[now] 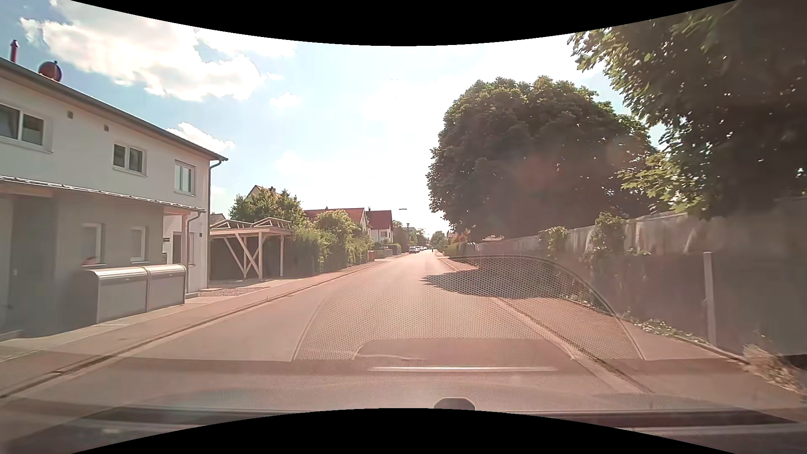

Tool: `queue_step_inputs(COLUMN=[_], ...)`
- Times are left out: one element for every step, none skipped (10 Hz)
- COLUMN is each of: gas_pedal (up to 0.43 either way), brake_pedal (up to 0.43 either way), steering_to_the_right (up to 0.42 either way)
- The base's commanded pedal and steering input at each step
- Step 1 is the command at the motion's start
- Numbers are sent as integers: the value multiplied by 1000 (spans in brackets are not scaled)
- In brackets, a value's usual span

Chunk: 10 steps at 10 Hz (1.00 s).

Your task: Follow the waypoints while adhering to traffic rules and regulations

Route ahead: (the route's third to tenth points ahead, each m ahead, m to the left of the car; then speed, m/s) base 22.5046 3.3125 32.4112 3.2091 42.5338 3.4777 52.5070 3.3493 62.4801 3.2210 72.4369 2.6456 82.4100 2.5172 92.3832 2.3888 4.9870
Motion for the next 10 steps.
queue_step_inputs(gas_pedal=[177, 177, 177, 177, 177, 177, 177, 177, 177, 177], brake_pedal=[0, 0, 0, 0, 0, 0, 0, 0, 0, 0], steering_to_the_right=[-4, -4, -3, -3, -3, -3, -2, -1, 0, 0])
